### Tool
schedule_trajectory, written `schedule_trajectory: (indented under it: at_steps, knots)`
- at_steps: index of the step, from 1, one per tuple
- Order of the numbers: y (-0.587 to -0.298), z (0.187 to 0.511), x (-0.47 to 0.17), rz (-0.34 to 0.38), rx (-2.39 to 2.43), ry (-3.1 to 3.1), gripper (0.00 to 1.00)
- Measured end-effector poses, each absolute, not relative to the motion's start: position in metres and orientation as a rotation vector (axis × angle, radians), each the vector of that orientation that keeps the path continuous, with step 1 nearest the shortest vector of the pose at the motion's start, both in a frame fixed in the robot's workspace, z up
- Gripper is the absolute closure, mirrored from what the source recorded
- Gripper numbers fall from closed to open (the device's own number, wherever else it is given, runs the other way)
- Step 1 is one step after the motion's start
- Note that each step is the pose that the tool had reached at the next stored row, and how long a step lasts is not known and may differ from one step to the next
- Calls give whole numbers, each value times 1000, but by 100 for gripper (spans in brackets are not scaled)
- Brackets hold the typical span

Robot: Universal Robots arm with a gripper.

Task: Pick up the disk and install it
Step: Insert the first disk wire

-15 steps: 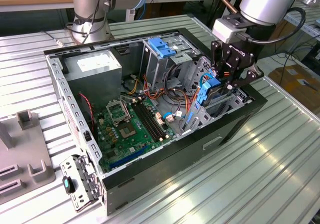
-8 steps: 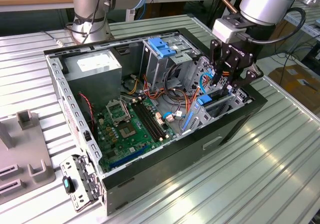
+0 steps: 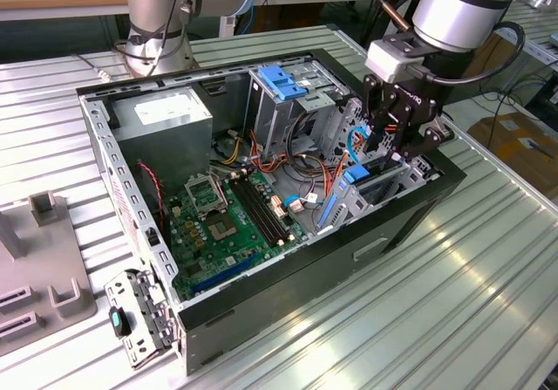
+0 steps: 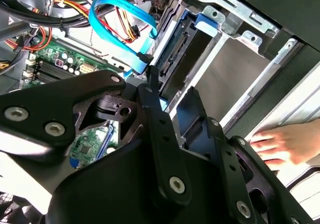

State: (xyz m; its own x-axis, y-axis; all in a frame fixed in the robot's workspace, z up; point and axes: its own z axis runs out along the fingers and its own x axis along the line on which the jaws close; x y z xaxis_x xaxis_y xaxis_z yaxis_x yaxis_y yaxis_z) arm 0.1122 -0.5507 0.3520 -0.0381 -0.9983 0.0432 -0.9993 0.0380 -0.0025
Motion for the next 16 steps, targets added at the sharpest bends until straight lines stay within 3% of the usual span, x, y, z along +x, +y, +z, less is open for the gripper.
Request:
schedule_trajectory:
  at_steps: [16]
  knots:
    - [-551,354,112,50,2158,-2242,58]
